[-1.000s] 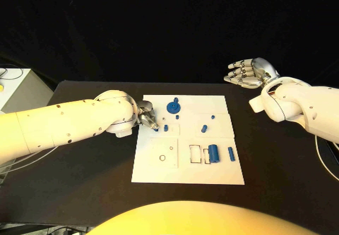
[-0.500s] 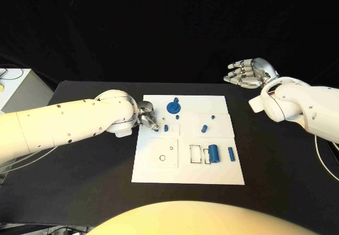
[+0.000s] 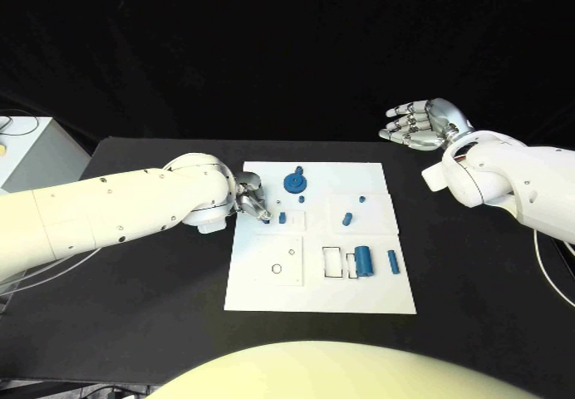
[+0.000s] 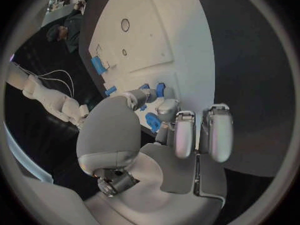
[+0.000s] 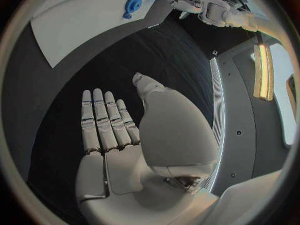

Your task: Assemble the parts on the task board

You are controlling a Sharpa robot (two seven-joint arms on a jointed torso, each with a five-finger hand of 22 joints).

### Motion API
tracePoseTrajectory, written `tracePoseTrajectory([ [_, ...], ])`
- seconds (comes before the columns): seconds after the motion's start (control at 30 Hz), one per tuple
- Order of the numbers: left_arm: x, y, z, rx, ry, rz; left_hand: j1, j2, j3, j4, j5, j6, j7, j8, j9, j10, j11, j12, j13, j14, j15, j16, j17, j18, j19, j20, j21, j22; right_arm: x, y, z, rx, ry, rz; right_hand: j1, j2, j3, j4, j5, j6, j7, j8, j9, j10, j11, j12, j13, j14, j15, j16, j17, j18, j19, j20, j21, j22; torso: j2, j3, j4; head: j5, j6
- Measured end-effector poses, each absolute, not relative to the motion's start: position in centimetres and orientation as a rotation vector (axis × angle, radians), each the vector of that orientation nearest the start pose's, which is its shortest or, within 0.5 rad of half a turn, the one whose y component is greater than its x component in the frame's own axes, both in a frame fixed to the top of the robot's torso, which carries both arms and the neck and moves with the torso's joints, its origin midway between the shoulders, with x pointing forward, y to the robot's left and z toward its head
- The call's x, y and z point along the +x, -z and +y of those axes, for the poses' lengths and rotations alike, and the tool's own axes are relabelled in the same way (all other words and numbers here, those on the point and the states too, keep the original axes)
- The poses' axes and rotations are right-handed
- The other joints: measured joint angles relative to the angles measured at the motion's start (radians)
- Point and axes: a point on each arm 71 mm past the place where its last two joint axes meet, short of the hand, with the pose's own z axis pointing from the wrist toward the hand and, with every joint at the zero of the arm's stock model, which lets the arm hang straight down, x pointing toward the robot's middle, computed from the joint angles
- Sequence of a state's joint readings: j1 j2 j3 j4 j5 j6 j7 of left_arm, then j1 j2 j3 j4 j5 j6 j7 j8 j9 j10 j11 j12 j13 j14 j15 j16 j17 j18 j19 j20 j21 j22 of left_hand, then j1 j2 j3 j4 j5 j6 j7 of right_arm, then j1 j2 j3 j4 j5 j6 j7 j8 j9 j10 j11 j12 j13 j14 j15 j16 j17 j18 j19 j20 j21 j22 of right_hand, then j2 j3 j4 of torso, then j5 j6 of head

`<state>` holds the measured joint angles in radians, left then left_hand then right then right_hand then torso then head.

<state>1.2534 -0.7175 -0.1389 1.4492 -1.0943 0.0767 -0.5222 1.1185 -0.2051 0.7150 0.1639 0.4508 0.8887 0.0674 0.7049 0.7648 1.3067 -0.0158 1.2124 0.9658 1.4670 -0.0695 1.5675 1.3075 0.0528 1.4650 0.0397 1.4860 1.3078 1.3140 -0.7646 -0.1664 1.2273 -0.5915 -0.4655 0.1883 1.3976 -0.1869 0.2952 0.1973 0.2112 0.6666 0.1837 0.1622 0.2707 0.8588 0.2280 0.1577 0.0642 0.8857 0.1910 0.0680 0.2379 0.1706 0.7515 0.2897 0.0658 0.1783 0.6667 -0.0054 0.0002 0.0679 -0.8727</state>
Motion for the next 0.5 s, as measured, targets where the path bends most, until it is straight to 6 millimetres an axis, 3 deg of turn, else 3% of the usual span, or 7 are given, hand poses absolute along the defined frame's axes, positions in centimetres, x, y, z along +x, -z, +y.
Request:
tracePoseTrajectory([
  [0.5,48.59,23.86,17.67,-0.136,0.385,2.308,-0.036,0.006,-0.012,-0.012,-0.010,0.012,-0.009,0.008,0.007,0.020,-0.013,0.010,0.017,0.000,-0.007,0.000,0.000,0.000,0.004,-0.004,0.003,0.000,54.55,17.60,-26.59,0.591,-0.899,1.507,0.000,0.000,0.000,0.000,0.000,0.000,0.000,-0.004,-0.001,0.000,0.000,0.000,0.000,0.000,0.000,0.000,-0.001,0.000,0.000,0.000,0.000,-0.001,0.000,-0.0002,0.0006,-0.005,0.000],
])
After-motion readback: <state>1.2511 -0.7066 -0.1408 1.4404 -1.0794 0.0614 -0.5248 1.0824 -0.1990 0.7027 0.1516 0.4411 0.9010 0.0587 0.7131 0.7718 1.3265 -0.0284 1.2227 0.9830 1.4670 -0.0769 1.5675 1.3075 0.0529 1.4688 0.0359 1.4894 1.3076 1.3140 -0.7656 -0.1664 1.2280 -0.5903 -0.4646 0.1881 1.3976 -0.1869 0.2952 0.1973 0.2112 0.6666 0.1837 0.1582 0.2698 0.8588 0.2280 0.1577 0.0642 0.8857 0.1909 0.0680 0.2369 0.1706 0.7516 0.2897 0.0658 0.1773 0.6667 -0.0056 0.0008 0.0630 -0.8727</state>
